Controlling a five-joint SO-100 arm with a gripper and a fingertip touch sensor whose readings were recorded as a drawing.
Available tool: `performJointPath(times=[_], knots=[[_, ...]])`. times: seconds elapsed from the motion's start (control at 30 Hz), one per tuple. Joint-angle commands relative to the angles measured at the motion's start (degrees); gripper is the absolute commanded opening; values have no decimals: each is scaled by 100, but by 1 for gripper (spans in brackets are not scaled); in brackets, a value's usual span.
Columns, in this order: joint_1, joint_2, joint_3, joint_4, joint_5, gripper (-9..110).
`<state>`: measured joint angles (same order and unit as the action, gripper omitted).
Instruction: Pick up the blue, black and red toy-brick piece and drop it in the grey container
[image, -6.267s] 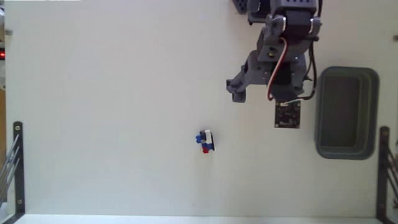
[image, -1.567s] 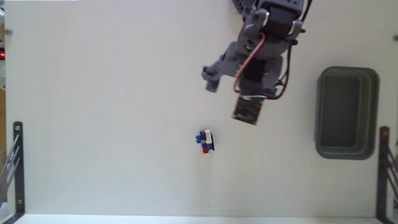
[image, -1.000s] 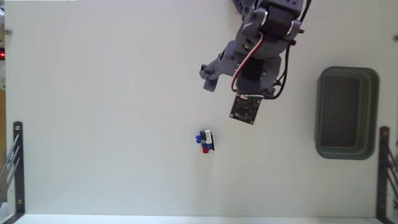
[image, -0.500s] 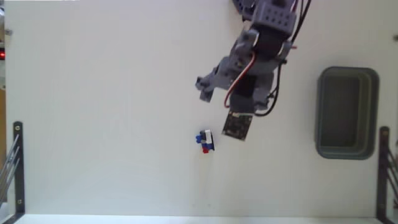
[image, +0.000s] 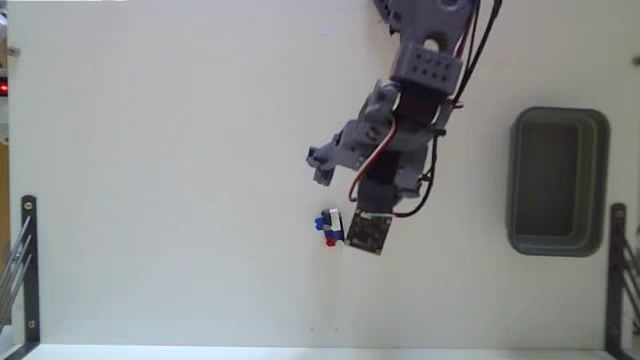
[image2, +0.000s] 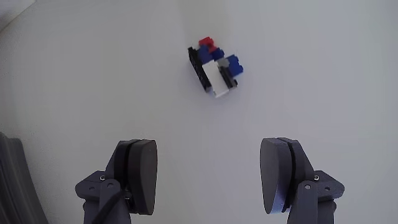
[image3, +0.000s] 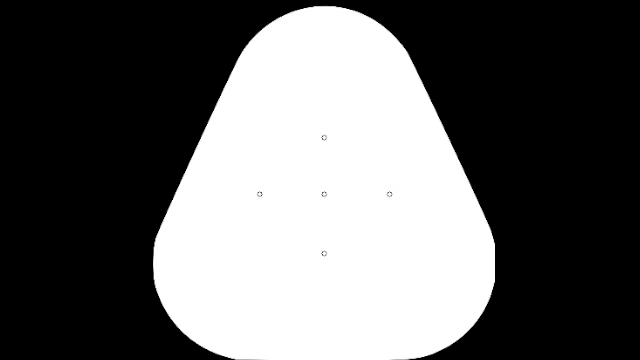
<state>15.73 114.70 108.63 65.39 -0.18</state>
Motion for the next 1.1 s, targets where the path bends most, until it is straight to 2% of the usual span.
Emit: performJointPath(times=[0.0,0.67,1.07], knots=[[29,-62,-363,-192,18,110],[29,-1476,-1354,-615,18,110],[161,-1489,-1365,-617,18,110]])
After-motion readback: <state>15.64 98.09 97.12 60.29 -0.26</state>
